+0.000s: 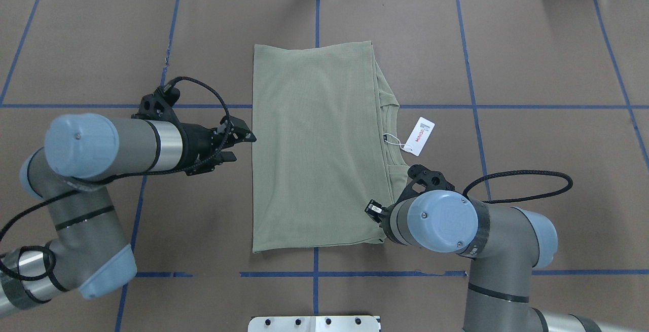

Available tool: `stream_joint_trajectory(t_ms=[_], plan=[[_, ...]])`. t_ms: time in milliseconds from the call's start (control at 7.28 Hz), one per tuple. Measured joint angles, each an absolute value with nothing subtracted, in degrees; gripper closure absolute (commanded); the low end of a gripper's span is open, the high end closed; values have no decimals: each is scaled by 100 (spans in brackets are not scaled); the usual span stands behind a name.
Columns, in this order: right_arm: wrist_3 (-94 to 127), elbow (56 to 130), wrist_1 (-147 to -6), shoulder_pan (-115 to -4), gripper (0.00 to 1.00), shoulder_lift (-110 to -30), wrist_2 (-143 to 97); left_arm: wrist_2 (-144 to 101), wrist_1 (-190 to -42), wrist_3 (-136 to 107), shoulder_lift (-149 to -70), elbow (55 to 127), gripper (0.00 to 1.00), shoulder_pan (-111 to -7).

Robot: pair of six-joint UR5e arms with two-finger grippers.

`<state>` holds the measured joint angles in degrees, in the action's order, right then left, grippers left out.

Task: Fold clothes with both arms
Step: 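Lower the left gripper to the shirt's other near corner, then grasp both near corners of the shirt with both grippers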

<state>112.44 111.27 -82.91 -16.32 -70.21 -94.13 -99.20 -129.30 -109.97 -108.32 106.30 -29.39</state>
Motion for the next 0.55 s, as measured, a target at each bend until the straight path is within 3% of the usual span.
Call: stream_joint_trajectory(t_ms=[549], plan=[[11241, 11132, -8288, -1626, 100, -6998, -9421, -9217, -12136, -11488, -10791, 10676, 33, -1799]])
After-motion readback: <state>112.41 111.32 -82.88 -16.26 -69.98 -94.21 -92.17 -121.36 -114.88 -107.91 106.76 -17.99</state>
